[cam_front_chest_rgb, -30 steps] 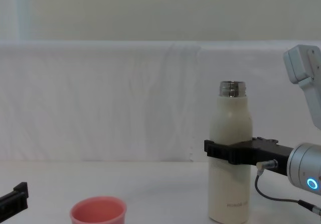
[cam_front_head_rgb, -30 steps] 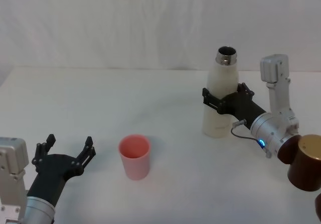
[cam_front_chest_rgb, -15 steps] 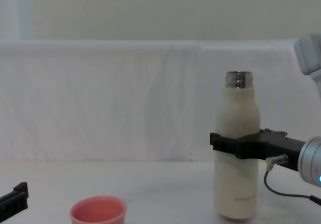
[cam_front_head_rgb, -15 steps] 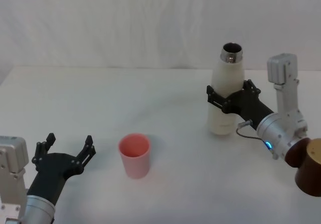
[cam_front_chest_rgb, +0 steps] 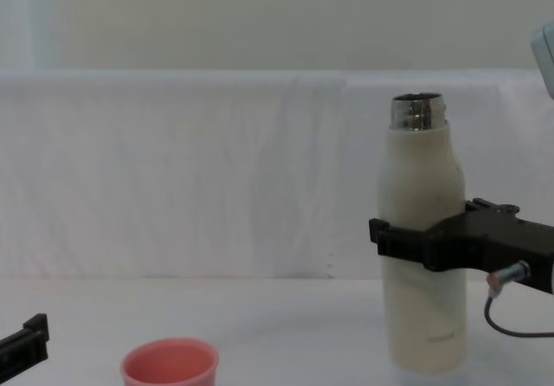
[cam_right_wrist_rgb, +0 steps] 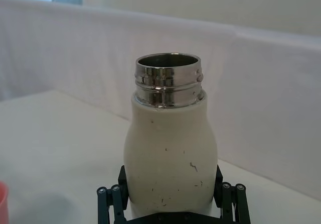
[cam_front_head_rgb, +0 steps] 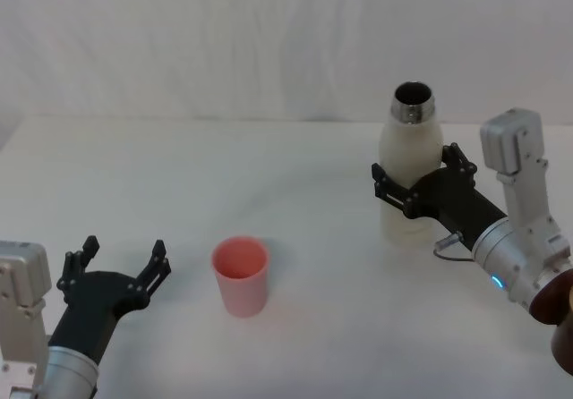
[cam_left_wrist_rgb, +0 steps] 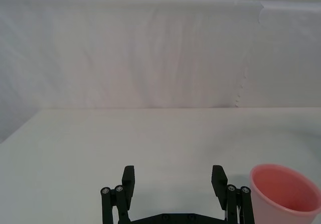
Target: Grasp the thermos with one hand and pour water into the cup lid.
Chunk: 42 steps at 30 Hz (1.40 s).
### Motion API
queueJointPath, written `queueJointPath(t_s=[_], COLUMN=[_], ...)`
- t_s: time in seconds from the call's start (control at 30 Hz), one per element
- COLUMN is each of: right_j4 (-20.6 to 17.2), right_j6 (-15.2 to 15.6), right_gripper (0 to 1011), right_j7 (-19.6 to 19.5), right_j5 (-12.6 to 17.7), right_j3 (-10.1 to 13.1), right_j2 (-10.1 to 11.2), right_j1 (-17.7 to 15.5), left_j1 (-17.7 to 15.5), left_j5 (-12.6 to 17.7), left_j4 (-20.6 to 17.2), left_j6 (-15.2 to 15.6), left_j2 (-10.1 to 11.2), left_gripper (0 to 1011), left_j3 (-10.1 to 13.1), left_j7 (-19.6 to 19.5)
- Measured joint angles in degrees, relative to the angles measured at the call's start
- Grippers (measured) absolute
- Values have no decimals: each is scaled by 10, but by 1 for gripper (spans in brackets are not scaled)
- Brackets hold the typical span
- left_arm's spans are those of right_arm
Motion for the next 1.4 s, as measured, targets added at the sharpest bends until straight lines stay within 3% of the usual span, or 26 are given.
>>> queueJointPath(t_s=[0.23,0.63,0.77,1.1,1.4], right_j4=[-39,-47,-47,-40,-23], right_j6=[-4,-24,-28,-29,-13], right_gripper=[957,957,957,957,957], right_j7=[-12,-16,-12,-4,-3], right_j5=[-67,-163,-179,-259,-325], right_j3=[-16,-36,-39,-63,-86], right_j2=[23,45,47,50,39], right_j1=[-26,-38,-36,-20,2], left_j1=[0,0,0,0,0], left_j5=[0,0,0,0,0], left_j4=[0,0,0,0,0], left_j6=[0,0,0,0,0], left_j2=[0,0,0,0,0], left_gripper=[1001,1001,1001,1001,1001], left_j3=[0,0,0,0,0], left_j7=[0,0,0,0,0])
